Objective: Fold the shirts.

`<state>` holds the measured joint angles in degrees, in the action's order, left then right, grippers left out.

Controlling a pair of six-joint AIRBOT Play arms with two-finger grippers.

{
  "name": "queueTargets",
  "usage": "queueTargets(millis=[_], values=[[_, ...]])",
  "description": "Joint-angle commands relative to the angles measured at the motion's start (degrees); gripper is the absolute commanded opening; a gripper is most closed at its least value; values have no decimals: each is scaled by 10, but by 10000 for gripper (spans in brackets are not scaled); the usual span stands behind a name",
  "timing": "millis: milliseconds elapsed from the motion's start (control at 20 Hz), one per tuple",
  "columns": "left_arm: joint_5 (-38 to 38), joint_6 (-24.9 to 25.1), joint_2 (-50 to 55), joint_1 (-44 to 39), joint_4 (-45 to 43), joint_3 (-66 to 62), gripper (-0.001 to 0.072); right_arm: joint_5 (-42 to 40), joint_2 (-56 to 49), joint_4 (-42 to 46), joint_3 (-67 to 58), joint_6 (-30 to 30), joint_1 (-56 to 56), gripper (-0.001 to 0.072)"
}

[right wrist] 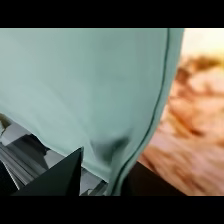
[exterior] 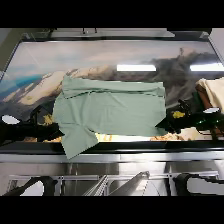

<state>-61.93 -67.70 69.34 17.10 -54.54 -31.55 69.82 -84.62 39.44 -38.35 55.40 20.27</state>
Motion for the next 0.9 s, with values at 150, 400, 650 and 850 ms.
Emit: queueTargets(millis=[150, 400, 650, 850], values=[[1, 18, -1, 0, 1, 0, 23, 46, 1, 34, 0, -8, 0, 234], [5, 18, -1, 0, 3, 0, 22, 30, 1, -42, 0, -55, 0, 15], [-53, 17, -11, 24, 8, -22, 21, 35, 22, -37, -2, -60, 11, 14], [-91, 17, -101, 103, 39, -80, 21, 59, 85, -37, -25, -55, 86, 14]])
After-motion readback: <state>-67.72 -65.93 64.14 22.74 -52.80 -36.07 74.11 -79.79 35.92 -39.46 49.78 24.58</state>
